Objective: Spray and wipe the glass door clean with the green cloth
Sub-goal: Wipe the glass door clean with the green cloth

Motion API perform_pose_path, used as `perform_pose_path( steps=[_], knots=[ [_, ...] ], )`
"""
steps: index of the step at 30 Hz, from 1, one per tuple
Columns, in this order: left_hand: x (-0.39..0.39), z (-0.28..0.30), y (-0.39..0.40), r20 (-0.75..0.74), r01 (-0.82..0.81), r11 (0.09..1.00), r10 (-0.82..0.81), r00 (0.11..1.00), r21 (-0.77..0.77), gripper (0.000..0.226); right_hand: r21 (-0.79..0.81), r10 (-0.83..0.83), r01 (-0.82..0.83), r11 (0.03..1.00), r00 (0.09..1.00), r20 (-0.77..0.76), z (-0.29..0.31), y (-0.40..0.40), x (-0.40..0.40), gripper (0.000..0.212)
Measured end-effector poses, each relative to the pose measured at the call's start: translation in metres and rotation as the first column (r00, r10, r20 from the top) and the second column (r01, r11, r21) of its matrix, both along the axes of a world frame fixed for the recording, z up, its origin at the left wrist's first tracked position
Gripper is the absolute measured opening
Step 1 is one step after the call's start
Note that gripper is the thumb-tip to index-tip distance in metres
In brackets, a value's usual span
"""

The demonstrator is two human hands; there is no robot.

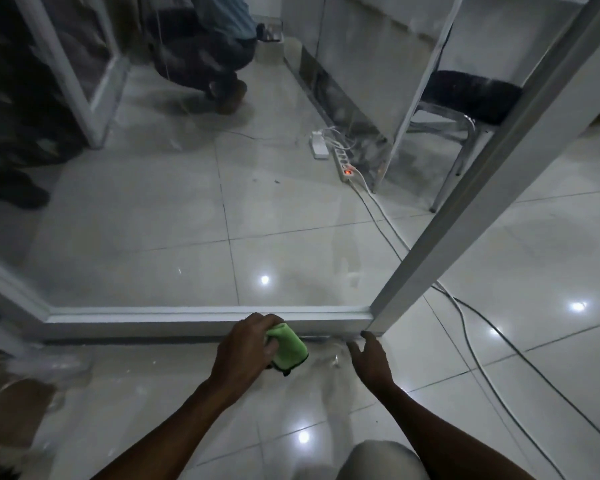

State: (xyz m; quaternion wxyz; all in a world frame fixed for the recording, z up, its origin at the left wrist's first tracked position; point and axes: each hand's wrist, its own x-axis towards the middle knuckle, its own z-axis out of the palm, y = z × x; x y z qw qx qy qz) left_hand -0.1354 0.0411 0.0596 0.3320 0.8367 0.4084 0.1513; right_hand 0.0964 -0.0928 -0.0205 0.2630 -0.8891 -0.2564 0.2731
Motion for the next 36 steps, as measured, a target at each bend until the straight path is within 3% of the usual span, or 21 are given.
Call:
perform_pose_path(
  steps=[5,7,9,10,12,15,17,19,21,23,25,27,30,33,36],
  knots=[
    [-0.010,0.114,-0.018,0.101,-0.052,0.996,0.059,0.993,-0.072,0.031,0.161,0.115,-0.102,0.982,0.991,-0.075,0.142,0.006,-0.046,0.022],
    [-0.014,0.181,-0.023,0.137,-0.108,0.989,0.121,0.983,-0.101,0.033,0.243,0.170,-0.115,0.963,0.960,-0.221,0.224,0.013,-0.076,0.020],
    [-0.021,0.250,-0.035,0.171,-0.150,0.984,0.165,0.971,-0.099,0.034,0.279,0.126,0.017,0.960,0.865,-0.485,0.308,0.018,-0.109,0.022],
    [-0.024,0.283,-0.043,0.177,-0.154,0.984,0.168,0.970,-0.091,0.034,0.259,0.079,0.124,0.958,0.754,-0.652,0.344,0.020,-0.121,0.031],
    [-0.030,0.354,-0.057,0.165,-0.150,0.986,0.160,0.973,-0.073,0.033,0.184,0.048,0.284,0.941,0.426,-0.903,0.423,0.027,-0.137,0.059],
    [-0.038,0.444,-0.086,0.170,-0.121,0.992,0.115,0.979,0.028,0.038,0.109,0.109,0.392,0.913,0.022,-0.994,0.534,0.029,-0.151,0.081],
    [-0.049,0.506,-0.097,0.199,-0.121,0.989,0.103,0.975,0.079,0.038,0.114,0.162,0.375,0.920,-0.097,-0.982,0.604,0.027,-0.155,0.073],
    [-0.058,0.560,-0.098,0.266,-0.131,0.991,0.121,0.956,0.020,0.029,0.190,0.235,0.364,0.912,-0.083,-0.969,0.653,0.023,-0.159,0.064],
    [-0.061,0.611,-0.084,0.340,-0.227,0.971,0.240,0.909,-0.080,0.025,0.279,0.281,0.354,0.893,0.048,-0.959,0.697,0.022,-0.160,0.058],
    [-0.060,0.651,-0.065,0.405,-0.378,0.915,0.403,0.821,-0.145,0.022,0.343,0.318,0.364,0.866,0.129,-0.939,0.735,0.020,-0.158,0.054],
    [-0.057,0.685,-0.047,0.429,-0.468,0.841,0.541,0.723,-0.272,0.010,0.414,0.394,0.374,0.830,0.133,-0.909,0.770,0.020,-0.157,0.055],
    [-0.051,0.714,-0.035,0.415,-0.443,0.770,0.626,0.660,-0.458,0.017,0.489,0.457,0.352,0.798,0.175,-0.872,0.802,0.022,-0.154,0.060],
    [-0.042,0.748,-0.033,0.454,-0.338,0.732,0.649,0.610,-0.592,0.026,0.595,0.521,0.284,0.752,0.298,-0.800,0.838,0.022,-0.149,0.058],
    [-0.033,0.771,-0.031,0.533,-0.228,0.736,0.635,0.559,-0.638,0.037,0.674,0.571,0.209,0.709,0.392,-0.722,0.873,0.019,-0.141,0.055],
    [-0.026,0.792,-0.032,0.603,-0.166,0.780,0.583,0.545,-0.603,0.031,0.743,0.625,0.127,0.657,0.461,-0.630,0.899,0.020,-0.136,0.056]
  ],
)
